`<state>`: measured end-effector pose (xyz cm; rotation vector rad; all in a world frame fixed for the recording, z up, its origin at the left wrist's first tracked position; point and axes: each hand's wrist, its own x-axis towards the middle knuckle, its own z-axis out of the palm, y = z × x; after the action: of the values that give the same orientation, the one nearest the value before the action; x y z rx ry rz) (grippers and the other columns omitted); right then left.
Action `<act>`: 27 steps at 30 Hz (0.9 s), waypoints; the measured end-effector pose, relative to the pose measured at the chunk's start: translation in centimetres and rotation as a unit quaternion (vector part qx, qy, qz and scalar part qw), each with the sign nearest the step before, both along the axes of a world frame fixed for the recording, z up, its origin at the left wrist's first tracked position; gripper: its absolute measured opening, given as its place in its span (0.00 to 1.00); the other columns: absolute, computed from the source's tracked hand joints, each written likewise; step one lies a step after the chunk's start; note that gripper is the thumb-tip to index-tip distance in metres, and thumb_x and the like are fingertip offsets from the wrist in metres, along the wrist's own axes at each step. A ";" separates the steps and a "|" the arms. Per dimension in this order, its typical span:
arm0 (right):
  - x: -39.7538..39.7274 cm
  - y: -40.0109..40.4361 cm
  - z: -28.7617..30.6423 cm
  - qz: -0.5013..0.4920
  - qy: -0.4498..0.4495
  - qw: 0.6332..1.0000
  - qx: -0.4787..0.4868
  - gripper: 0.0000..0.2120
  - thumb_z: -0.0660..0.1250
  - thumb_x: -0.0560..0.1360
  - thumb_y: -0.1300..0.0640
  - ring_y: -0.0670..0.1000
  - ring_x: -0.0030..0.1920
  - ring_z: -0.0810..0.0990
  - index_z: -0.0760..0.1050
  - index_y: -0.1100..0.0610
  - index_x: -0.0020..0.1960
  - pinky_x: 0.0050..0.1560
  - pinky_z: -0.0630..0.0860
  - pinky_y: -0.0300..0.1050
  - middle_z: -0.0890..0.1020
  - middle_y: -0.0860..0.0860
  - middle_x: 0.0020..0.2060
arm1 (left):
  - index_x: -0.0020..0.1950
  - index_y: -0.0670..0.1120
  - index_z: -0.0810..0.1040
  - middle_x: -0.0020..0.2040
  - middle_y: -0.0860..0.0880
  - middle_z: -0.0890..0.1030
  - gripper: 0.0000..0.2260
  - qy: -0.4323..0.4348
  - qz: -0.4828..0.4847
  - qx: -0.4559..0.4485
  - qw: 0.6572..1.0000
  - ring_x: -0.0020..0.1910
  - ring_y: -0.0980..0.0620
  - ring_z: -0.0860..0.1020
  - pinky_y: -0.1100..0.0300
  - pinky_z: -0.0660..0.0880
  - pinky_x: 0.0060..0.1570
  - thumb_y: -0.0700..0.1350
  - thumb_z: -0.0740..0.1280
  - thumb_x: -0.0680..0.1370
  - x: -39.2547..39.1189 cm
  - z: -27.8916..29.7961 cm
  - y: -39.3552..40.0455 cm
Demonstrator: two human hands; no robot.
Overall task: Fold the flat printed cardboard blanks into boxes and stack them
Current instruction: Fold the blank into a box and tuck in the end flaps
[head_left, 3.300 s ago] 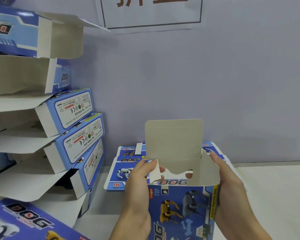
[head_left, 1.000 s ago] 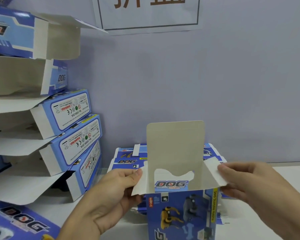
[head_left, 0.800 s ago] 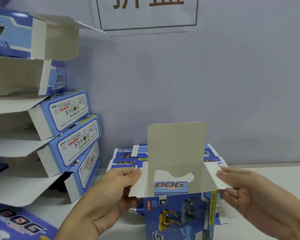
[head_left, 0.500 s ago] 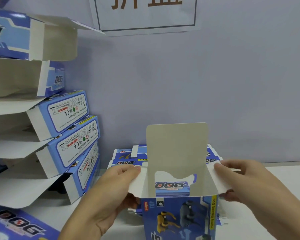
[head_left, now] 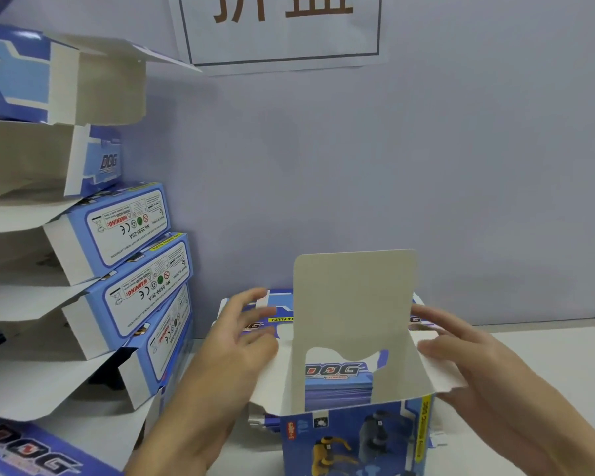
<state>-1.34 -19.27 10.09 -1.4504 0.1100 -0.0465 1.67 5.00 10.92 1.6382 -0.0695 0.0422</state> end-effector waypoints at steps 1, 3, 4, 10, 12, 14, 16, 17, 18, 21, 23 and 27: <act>-0.1 0.3 0.3 -0.009 -0.026 0.999 -0.032 0.23 0.58 0.76 0.71 0.60 0.49 0.84 0.84 0.48 0.55 0.51 0.76 0.56 0.85 0.53 0.51 | 0.62 0.57 0.77 0.57 0.54 0.84 0.23 -0.033 -0.014 0.001 0.999 0.56 0.54 0.82 0.55 0.79 0.51 0.29 0.60 0.79 -0.2 0.2 -0.2; -0.3 1.0 0.6 -0.015 -0.066 0.994 -0.090 0.27 0.57 0.76 0.71 0.57 0.47 0.84 0.85 0.44 0.53 0.47 0.76 0.52 0.86 0.50 0.49 | 0.59 0.56 0.81 0.54 0.52 0.85 0.24 -0.071 -0.066 -0.007 0.995 0.54 0.52 0.84 0.56 0.78 0.49 0.28 0.59 0.79 -0.6 0.6 -0.6; -0.4 1.3 0.7 -0.011 -0.079 0.990 -0.116 0.26 0.57 0.76 0.70 0.55 0.49 0.84 0.84 0.43 0.52 0.50 0.77 0.53 0.86 0.49 0.49 | 0.57 0.56 0.83 0.52 0.51 0.86 0.20 -0.082 -0.088 -0.012 0.993 0.51 0.50 0.85 0.56 0.78 0.47 0.32 0.62 0.79 -1.0 0.9 -0.8; -0.8 0.9 1.6 0.043 -0.101 0.985 -0.132 0.16 0.73 0.68 0.41 0.53 0.56 0.83 0.82 0.40 0.56 0.67 0.70 0.65 0.86 0.45 0.52 | 0.48 0.55 0.87 0.43 0.49 0.87 0.13 -0.151 -0.092 -0.009 0.984 0.39 0.52 0.83 0.54 0.77 0.45 0.57 0.70 0.67 -1.7 1.9 -0.5; -1.1 0.7 2.2 0.072 -0.111 0.978 -0.160 0.25 0.68 0.64 0.31 0.59 0.57 0.81 0.81 0.39 0.58 0.66 0.71 0.65 0.85 0.46 0.54 | 0.48 0.52 0.87 0.45 0.47 0.87 0.14 -0.150 -0.100 -0.014 0.984 0.43 0.42 0.84 0.48 0.79 0.48 0.57 0.70 0.68 -1.6 2.0 -0.2; -1.2 0.3 2.5 0.084 -0.139 0.972 -0.170 0.25 0.67 0.66 0.31 0.56 0.54 0.83 0.82 0.42 0.57 0.57 0.77 0.55 0.86 0.49 0.51 | 0.48 0.53 0.87 0.45 0.47 0.87 0.14 -0.152 -0.114 -0.014 0.982 0.42 0.41 0.85 0.53 0.80 0.44 0.57 0.70 0.68 -1.5 1.9 0.0; -1.1 0.2 2.7 0.062 -0.179 0.972 -0.141 0.16 0.70 0.70 0.39 0.52 0.44 0.85 0.85 0.47 0.52 0.43 0.78 0.40 0.87 0.53 0.45 | 0.47 0.53 0.87 0.44 0.46 0.87 0.11 -0.150 -0.131 -0.018 0.980 0.38 0.47 0.86 0.61 0.79 0.36 0.54 0.73 0.68 -1.4 1.8 0.0; -1.1 0.3 2.7 0.052 -0.194 0.971 -0.127 0.15 0.69 0.70 0.43 0.50 0.38 0.84 0.86 0.50 0.48 0.37 0.77 0.35 0.87 0.54 0.41 | 0.48 0.52 0.87 0.44 0.46 0.87 0.09 -0.143 -0.146 -0.026 0.978 0.37 0.49 0.85 0.64 0.78 0.33 0.52 0.75 0.70 -1.3 1.7 -0.1; -1.0 0.3 2.7 0.045 -0.203 0.971 -0.118 0.14 0.67 0.70 0.46 0.48 0.34 0.83 0.87 0.52 0.45 0.32 0.75 0.31 0.87 0.53 0.38 | 0.49 0.51 0.87 0.43 0.45 0.87 0.08 -0.131 -0.161 -0.037 0.978 0.35 0.50 0.85 0.65 0.77 0.32 0.49 0.77 0.71 -1.4 1.7 -0.2; -0.9 0.8 2.5 0.042 -0.206 0.970 -0.122 0.13 0.65 0.70 0.49 0.47 0.29 0.80 0.86 0.53 0.43 0.30 0.73 0.31 0.85 0.51 0.33 | 0.52 0.53 0.86 0.42 0.44 0.87 0.10 -0.111 -0.170 -0.067 0.977 0.33 0.50 0.84 0.64 0.76 0.27 0.46 0.72 0.71 -1.2 1.2 -0.3; -0.7 1.0 2.3 0.043 -0.200 0.970 -0.130 0.13 0.66 0.69 0.46 0.54 0.33 0.82 0.86 0.48 0.47 0.34 0.76 0.34 0.86 0.52 0.37 | 0.53 0.59 0.84 0.43 0.46 0.86 0.13 -0.113 -0.170 -0.074 0.976 0.36 0.50 0.84 0.62 0.77 0.27 0.47 0.67 0.71 -1.0 1.0 -0.5; -0.5 1.5 2.5 0.025 -0.187 0.976 -0.110 0.09 0.67 0.73 0.52 0.49 0.36 0.85 0.85 0.42 0.45 0.33 0.77 0.35 0.87 0.50 0.41 | 0.55 0.60 0.83 0.48 0.46 0.85 0.16 -0.122 -0.190 -0.109 0.968 0.44 0.49 0.83 0.55 0.79 0.37 0.43 0.65 0.72 -0.4 0.7 -1.2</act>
<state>-1.85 -17.74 12.62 -1.6404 -0.2479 -0.2969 1.25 3.85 11.64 1.3702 -0.5478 -0.0407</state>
